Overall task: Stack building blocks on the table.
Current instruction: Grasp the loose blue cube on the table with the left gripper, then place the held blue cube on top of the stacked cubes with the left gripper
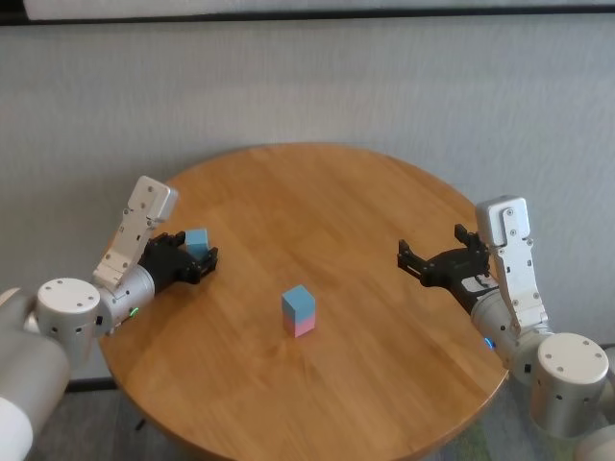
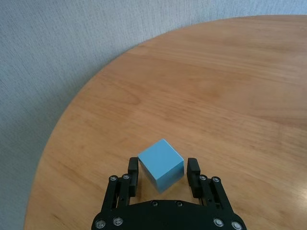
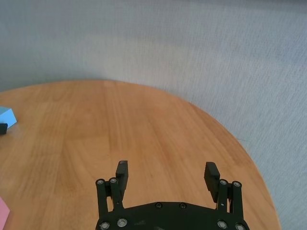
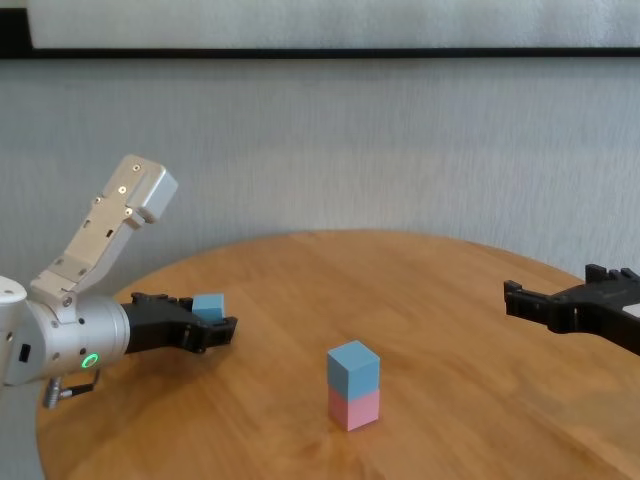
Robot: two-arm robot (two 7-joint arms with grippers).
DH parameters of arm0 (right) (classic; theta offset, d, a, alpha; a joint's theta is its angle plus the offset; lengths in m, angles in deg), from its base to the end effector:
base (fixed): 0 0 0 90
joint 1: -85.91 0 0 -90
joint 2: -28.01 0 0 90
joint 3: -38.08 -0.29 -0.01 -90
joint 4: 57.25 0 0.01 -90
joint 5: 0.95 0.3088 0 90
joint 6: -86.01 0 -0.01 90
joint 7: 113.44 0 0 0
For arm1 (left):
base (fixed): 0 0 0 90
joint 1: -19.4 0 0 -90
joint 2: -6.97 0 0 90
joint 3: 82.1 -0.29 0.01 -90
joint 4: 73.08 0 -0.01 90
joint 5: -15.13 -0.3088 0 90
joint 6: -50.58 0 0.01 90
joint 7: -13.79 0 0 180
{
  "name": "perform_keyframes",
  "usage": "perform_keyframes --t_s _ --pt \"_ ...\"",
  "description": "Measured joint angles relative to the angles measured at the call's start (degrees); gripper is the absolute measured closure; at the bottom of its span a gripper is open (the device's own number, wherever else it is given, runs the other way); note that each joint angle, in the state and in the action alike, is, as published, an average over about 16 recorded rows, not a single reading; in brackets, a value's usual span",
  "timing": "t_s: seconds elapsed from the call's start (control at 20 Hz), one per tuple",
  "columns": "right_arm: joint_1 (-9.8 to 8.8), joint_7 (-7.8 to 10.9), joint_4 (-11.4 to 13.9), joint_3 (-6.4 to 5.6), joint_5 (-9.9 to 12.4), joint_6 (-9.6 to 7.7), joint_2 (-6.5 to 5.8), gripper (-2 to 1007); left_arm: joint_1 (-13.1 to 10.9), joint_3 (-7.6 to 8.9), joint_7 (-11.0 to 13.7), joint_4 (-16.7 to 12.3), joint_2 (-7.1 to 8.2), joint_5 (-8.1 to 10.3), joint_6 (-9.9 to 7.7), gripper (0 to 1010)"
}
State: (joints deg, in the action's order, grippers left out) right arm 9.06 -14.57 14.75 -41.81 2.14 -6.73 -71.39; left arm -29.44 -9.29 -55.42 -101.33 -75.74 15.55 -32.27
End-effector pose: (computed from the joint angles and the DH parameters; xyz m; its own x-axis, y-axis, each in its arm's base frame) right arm 0.3886 -0.0114 -0.3221 0.2794 -0.9529 0.1177 0.9501 0.2566 -0.1776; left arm 0.4893 0.0281 -0.3374 0.4729 0.8648 0.1686 -0.8507 0.3984 0.3428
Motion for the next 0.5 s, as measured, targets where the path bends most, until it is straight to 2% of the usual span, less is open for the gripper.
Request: perform_keyframes --t_s 0.25,0.5 --pt "0.00 0.00 0.0 0.00 0.0 0.00 0.00 0 0.2 0.20 0.0 0.5 -0.10 -0.15 0.42 456" --pt "0.00 0.00 0.0 0.00 0.0 0.00 0.00 0 0.1 0.44 -0.1 0.3 -0.09 -0.24 0.46 558"
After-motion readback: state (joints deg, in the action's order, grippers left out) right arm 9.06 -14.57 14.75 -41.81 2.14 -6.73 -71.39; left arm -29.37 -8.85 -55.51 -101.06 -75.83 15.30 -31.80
